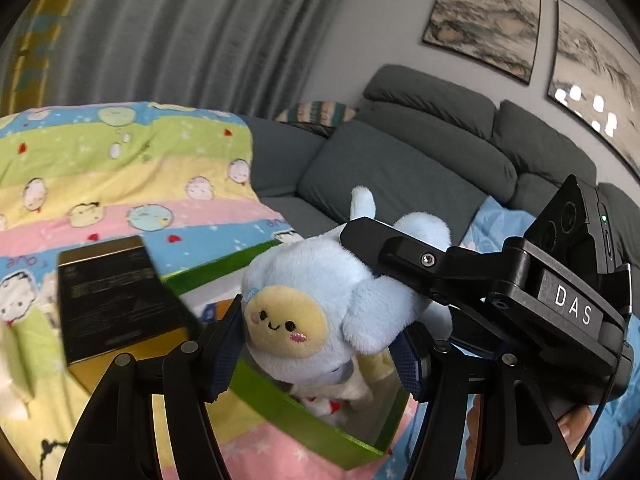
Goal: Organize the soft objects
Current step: 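Lower the plush elephant into the white box and open the right gripper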
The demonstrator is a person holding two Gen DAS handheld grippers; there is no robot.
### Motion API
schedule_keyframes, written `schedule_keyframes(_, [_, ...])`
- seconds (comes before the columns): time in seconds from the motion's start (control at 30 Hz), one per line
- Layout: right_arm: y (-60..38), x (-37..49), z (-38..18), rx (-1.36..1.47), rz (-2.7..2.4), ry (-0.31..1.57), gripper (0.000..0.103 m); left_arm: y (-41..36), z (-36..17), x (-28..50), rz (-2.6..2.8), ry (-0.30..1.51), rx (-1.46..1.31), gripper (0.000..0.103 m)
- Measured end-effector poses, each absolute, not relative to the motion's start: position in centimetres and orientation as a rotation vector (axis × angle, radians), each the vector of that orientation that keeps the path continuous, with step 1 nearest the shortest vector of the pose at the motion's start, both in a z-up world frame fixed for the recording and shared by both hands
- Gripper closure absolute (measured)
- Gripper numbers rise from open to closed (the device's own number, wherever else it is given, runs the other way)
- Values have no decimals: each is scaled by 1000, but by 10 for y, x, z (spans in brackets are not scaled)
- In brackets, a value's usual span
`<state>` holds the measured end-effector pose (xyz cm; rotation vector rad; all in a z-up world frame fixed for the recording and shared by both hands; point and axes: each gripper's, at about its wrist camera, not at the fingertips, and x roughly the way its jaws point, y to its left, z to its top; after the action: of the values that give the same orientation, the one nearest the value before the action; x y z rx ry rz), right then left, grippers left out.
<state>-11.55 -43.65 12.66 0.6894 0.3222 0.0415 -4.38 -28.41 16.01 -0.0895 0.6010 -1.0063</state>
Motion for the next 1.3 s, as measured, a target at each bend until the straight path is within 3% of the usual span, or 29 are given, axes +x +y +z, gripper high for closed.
schedule_keyframes(0.43, [-493,-102,90,843,-92,342,41,-349,130,-22,-1038,710,-20,38])
schedule_keyframes(1.3, [-508,-84,58,872,-213,509,39,-370,93,-16,-959,840,14,37])
